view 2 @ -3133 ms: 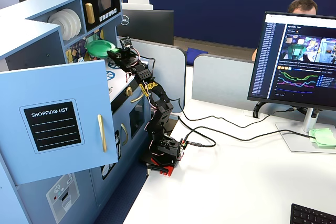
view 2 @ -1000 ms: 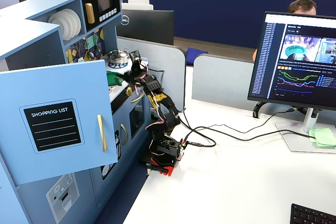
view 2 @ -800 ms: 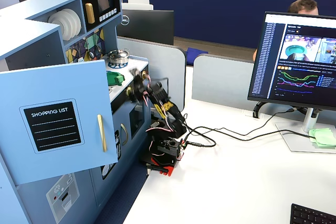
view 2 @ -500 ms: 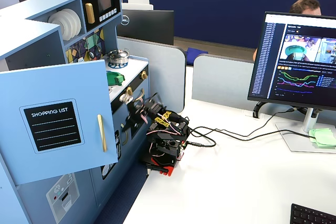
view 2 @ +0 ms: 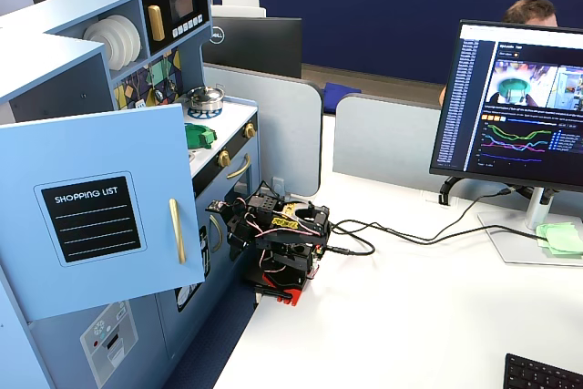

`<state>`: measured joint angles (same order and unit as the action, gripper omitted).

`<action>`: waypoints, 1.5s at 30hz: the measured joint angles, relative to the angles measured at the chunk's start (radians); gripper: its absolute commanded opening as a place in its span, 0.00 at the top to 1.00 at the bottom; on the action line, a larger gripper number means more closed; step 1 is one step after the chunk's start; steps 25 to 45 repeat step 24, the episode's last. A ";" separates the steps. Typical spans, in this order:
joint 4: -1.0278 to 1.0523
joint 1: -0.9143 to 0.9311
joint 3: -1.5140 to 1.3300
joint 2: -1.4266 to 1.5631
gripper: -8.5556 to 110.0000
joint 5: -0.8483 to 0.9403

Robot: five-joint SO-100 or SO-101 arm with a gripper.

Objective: Take off the lid from the green recipient and place it on the counter

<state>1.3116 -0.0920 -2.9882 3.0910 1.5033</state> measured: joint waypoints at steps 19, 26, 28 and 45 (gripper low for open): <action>0.035 0.087 -0.012 0.094 0.92 0.009; 0.035 0.087 -0.012 0.094 0.92 0.009; 0.035 0.087 -0.012 0.094 0.92 0.009; 0.035 0.087 -0.012 0.094 0.92 0.009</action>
